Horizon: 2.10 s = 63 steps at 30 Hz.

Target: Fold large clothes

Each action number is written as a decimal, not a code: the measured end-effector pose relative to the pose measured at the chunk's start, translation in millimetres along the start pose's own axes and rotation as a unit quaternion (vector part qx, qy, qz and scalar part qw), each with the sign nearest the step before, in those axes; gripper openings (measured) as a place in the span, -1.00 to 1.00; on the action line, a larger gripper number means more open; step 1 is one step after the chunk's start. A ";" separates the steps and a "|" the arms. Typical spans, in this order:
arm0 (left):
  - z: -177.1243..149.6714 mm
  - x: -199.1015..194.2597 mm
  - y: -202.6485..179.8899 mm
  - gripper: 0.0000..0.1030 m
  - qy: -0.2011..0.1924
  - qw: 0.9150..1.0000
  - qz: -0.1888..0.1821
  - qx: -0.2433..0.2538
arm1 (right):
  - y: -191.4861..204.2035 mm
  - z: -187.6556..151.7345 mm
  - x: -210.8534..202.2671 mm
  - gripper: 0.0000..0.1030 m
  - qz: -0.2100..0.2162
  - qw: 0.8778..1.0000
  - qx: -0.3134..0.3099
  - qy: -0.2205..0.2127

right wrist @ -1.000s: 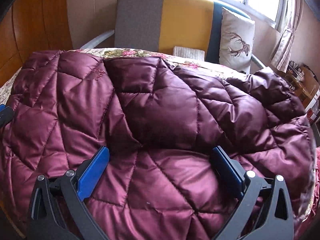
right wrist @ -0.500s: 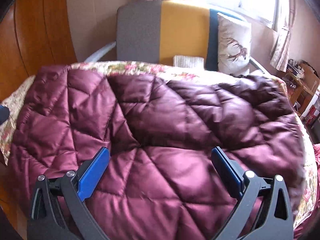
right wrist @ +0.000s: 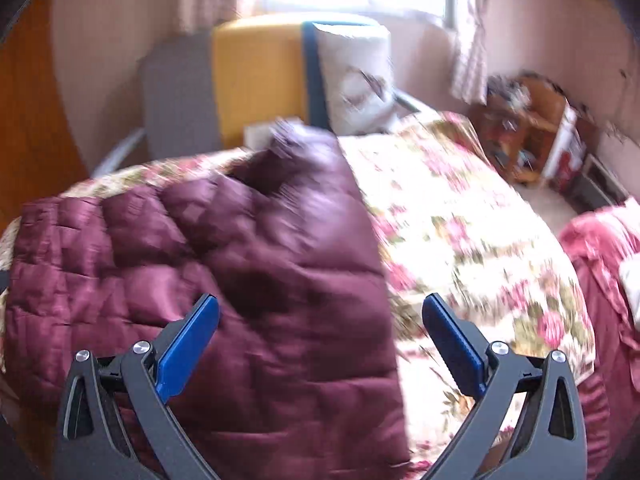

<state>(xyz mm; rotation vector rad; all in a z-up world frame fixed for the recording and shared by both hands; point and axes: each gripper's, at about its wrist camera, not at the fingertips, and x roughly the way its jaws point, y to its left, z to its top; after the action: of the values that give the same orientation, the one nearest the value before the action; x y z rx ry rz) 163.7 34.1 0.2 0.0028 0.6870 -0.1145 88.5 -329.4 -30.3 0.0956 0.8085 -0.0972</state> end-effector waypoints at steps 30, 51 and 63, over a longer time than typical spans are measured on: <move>-10.4 53.9 -52.6 0.14 0.069 0.996 -0.046 0.044 | -130.0 -70.2 70.8 0.97 0.402 0.886 0.153 0.173; -22.2 53.5 -55.4 0.14 0.056 0.997 -0.048 0.034 | -78.8 -18.8 27.3 0.17 0.427 0.881 0.140 0.149; -27.6 50.3 -33.4 0.14 0.044 0.996 -0.083 -0.005 | 29.6 54.2 -88.8 -0.14 0.410 0.908 0.009 0.087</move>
<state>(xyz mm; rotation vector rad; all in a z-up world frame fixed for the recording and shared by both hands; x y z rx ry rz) 181.3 -3.2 -51.8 -0.0583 0.7752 -0.2718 70.0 -302.2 72.8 0.4592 0.8886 0.7107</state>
